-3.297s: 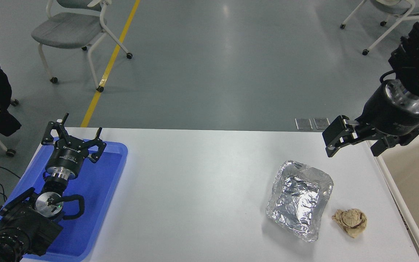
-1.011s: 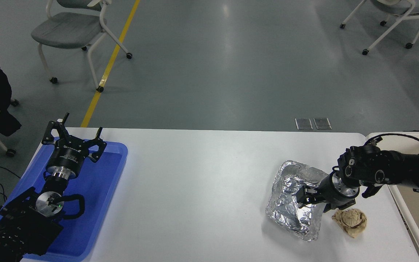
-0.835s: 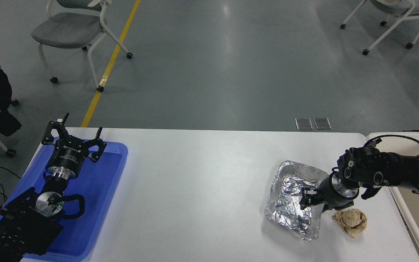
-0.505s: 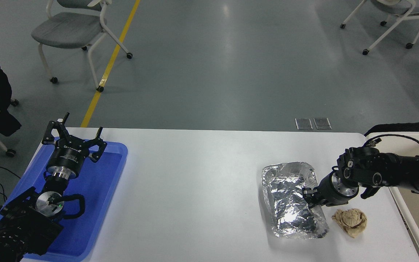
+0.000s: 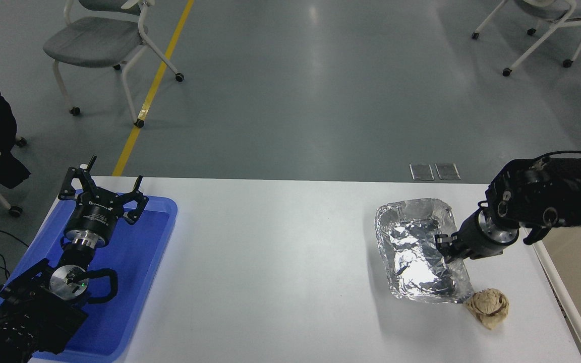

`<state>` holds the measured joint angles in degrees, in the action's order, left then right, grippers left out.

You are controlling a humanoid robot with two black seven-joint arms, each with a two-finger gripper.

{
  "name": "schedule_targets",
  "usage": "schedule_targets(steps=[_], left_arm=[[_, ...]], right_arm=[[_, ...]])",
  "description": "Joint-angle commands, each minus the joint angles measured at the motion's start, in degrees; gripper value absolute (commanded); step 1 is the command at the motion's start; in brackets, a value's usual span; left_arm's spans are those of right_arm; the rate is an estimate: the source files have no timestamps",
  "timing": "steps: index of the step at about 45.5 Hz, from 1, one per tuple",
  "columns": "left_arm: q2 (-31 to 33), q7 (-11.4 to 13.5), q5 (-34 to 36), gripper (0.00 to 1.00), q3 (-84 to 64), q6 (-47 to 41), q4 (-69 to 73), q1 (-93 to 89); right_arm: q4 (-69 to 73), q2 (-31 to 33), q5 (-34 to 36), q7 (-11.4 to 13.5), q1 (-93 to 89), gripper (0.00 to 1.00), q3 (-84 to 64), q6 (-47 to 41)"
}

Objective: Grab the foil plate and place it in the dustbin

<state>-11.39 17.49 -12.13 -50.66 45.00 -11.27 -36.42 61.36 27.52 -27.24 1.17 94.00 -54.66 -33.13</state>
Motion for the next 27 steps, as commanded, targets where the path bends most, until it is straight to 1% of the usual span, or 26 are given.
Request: schedule_targets(steps=[1,4,9,11,18,27], left_arm=[[-0.04,0.00,0.00,1.00,-0.05,0.00,0.11,0.04],[-0.04,0.00,0.00,1.00,-0.05,0.00,0.11,0.04],[-0.04,0.00,0.00,1.00,-0.05,0.00,0.11,0.04],[-0.04,0.00,0.00,1.00,-0.05,0.00,-0.06,0.04],[-0.04,0.00,0.00,1.00,-0.05,0.00,-0.06,0.04],[-0.04,0.00,0.00,1.00,-0.05,0.00,0.11,-0.05]], right_arm=[[15.26,2.89,5.34,-0.03,23.75,0.00,-12.48,-2.55],[19.13,2.36,9.56,-0.03,31.22,0.00,-15.47,-4.92],[22.92,-0.62,12.73,-0.11,41.60,0.00,-20.30,-7.47],[23.89,-2.03,13.09,-0.47,44.68,0.00,-21.71,-8.26],[24.16,-4.40,14.32,-0.38,49.78,0.00,-22.77,-11.87],[24.24,-5.11,14.41,-0.29,52.95,0.00,-24.79,-11.87]])
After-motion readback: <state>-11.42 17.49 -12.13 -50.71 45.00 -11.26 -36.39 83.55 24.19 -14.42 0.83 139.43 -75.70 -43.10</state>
